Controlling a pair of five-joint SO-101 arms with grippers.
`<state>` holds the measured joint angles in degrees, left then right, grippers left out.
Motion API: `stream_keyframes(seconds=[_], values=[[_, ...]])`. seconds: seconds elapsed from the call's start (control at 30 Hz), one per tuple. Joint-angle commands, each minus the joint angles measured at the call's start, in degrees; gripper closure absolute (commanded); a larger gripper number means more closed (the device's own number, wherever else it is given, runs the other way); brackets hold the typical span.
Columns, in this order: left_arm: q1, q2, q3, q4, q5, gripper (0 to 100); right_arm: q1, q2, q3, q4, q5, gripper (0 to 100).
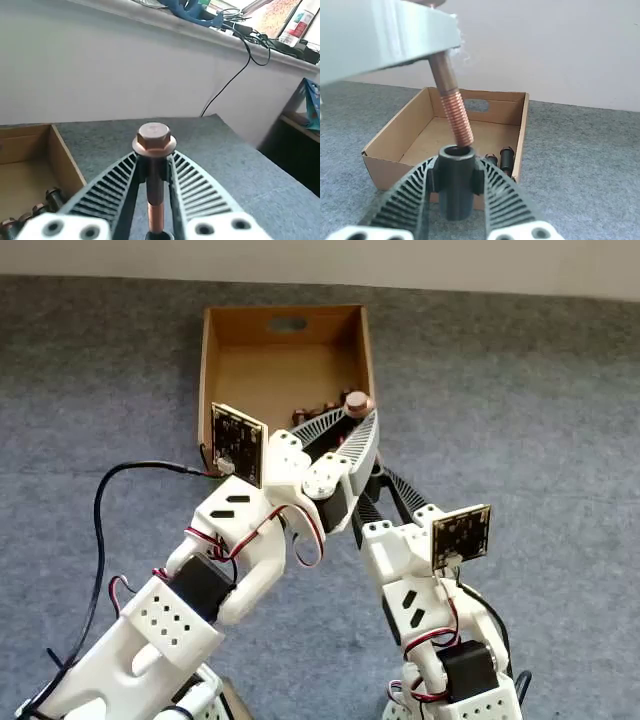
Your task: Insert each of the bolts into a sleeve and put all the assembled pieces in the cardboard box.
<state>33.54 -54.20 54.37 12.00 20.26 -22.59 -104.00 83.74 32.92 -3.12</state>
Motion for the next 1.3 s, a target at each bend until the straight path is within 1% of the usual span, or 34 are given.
stream_keyframes(seconds=[0.0, 0.37, 0.57, 0.7, 0.87, 1.13, 1.27], values=[[0.84, -2.24, -3.30, 6.15, 0.18, 99, 0.75, -0.40, -1.36, 0.04, -0.53, 99.2], [0.92, -5.41, -3.65, 8.26, 0.18, 99, 0.75, -0.40, 0.04, -0.22, -0.53, 99.2], [3.65, -4.97, -3.65, 8.26, 0.18, 99, 0.75, -0.40, 0.04, -0.22, -0.53, 99.2], [3.82, -4.88, -3.74, 8.70, 0.18, 99, 0.84, -0.40, 0.04, -0.22, -0.44, 99.2], [3.82, -4.09, -7.34, 13.54, 0.18, 99, 0.84, -0.40, -0.04, -0.31, -0.44, 99.2], [4.79, 10.68, -22.37, 23.47, 0.18, 99, 0.84, -0.40, -0.13, -0.31, -0.44, 99.2], [5.49, 12.79, -27.38, 26.99, 0.09, 99, 0.84, -0.40, -0.04, -0.31, -0.44, 99.2]])
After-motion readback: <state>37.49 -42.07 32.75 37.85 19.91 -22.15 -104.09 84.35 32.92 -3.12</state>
